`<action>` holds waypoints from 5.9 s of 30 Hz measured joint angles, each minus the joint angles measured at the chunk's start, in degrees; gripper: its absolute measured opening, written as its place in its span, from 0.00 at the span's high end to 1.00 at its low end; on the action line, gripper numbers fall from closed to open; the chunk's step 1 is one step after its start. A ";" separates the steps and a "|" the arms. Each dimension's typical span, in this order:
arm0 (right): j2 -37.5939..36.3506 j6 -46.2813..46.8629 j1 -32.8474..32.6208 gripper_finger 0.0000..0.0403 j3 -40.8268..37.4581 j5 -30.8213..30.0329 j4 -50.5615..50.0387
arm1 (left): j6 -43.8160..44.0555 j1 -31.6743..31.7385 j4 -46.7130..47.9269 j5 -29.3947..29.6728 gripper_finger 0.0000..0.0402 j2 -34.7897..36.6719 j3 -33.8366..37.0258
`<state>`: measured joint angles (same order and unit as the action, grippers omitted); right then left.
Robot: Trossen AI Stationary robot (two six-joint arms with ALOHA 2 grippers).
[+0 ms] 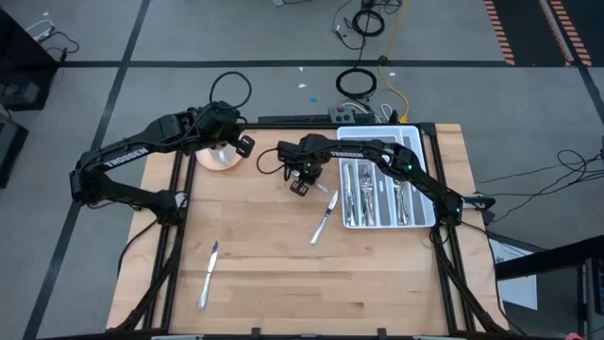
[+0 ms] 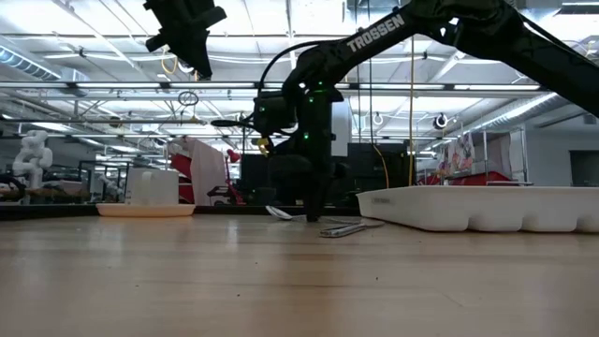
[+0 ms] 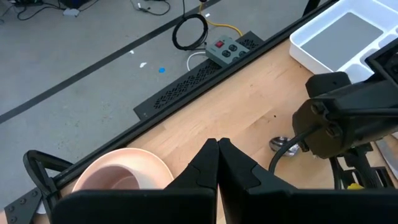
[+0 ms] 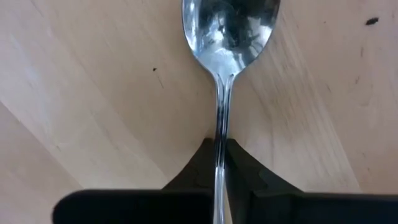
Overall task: Sort silverware
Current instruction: Put the silver spoon into the silverware rack, then put the silver table knife into the silverware rack
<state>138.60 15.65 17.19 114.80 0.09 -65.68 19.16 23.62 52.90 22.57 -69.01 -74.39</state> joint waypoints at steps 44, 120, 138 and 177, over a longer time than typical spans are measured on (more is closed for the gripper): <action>-70.40 38.70 6.38 1.00 -58.60 1.23 2.10 | -0.11 0.02 0.03 0.00 0.99 0.00 0.02; -79.53 37.17 3.32 0.66 -71.89 -10.77 10.52 | 32.13 -25.51 -34.05 -16.83 0.99 -38.42 -0.07; -79.51 32.90 3.32 0.66 -71.91 -10.73 10.77 | 29.63 -29.07 -20.37 -16.18 0.96 -53.64 -16.37; -79.49 31.46 3.32 0.66 -71.93 -8.68 11.44 | 30.08 -28.39 -18.41 -27.98 0.99 -62.12 -17.16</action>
<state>59.11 47.11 20.51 42.87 -8.59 -54.24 49.23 -4.77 34.49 -5.41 -131.13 -91.55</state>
